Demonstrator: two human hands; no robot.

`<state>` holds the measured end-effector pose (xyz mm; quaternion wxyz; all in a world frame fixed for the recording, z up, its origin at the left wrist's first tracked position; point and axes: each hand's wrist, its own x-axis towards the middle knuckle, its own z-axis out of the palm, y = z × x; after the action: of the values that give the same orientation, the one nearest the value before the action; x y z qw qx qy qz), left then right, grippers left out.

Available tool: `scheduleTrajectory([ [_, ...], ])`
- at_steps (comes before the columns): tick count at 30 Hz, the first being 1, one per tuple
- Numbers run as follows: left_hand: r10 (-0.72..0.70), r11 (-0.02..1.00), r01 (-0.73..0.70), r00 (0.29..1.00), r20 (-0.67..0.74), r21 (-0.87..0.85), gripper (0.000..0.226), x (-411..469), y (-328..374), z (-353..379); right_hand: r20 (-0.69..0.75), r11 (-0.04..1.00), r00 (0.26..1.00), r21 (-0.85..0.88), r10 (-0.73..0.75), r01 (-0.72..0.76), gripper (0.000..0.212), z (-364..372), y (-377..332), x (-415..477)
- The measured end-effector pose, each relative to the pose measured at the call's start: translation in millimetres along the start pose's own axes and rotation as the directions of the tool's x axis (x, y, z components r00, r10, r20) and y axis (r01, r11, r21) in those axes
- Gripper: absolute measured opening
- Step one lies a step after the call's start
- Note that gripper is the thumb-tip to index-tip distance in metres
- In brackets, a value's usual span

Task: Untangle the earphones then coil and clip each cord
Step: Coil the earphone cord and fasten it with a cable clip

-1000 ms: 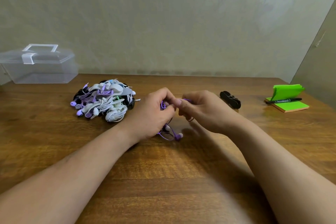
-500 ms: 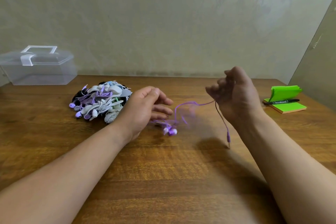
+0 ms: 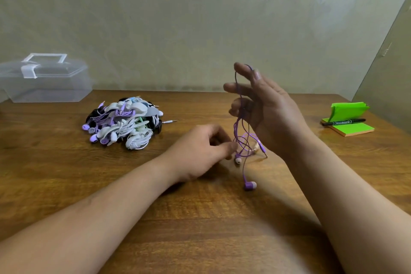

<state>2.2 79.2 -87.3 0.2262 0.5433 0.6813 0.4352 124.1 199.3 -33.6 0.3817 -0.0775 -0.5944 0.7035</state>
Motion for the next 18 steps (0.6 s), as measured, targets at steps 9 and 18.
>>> scheduleTrajectory([
  [9,-0.016,0.971,0.004,0.999,-0.049,-0.238,0.018,3.8,5.9,-1.5,0.114,0.999,0.993,-0.028,0.031,-0.028,0.037,1.5,3.5,1.9],
  [18,-0.218,0.974,0.186,0.917,-0.335,-0.126,0.03,12.7,-14.0,-21.4,-0.235,0.986,0.97,-0.168,-0.06,0.02,0.032,-29.4,-11.7,7.5],
])
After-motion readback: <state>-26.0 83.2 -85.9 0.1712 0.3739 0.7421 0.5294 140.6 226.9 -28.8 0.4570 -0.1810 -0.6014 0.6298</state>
